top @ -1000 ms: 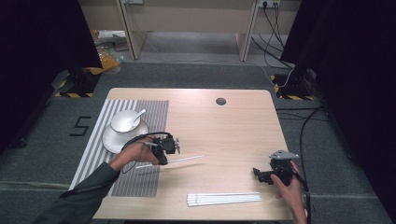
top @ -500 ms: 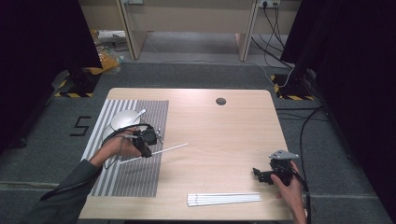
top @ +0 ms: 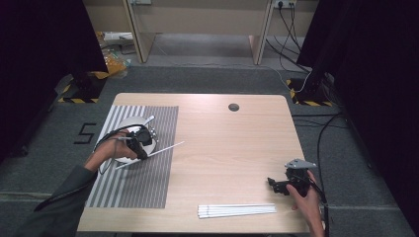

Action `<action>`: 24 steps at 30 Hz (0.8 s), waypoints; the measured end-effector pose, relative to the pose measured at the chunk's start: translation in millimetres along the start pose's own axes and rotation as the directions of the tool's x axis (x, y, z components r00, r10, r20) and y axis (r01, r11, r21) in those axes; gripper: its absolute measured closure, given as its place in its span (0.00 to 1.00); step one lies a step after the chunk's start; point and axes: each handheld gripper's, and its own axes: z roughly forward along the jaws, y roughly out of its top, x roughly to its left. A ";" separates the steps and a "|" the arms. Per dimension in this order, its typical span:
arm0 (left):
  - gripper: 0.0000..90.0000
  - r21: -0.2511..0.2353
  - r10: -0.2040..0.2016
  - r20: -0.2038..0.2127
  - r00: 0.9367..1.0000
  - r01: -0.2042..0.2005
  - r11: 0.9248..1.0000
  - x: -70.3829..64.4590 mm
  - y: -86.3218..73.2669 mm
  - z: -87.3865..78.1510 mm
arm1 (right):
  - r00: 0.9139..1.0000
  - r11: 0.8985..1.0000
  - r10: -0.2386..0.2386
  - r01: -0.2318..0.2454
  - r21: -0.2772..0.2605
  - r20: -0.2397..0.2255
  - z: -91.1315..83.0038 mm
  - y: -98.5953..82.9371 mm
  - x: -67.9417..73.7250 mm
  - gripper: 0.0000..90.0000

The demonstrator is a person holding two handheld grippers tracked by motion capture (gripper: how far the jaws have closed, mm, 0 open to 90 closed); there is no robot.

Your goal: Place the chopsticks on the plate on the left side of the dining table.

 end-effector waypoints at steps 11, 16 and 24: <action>0.94 0.029 -0.066 -0.023 0.998 0.066 0.997 20.6 -11.1 10.3 | 1.000 1.000 0.000 0.000 0.000 0.000 0.0 0.0 0.0 0.00; 0.94 0.038 -0.077 -0.026 0.997 0.078 0.996 25.6 -13.7 13.0 | 1.000 1.000 0.000 0.000 0.000 0.000 0.0 0.0 0.0 0.00; 0.94 0.060 -0.084 -0.060 0.995 0.087 0.994 31.5 -17.5 14.1 | 1.000 1.000 0.000 0.000 0.000 0.000 0.0 0.0 0.0 0.00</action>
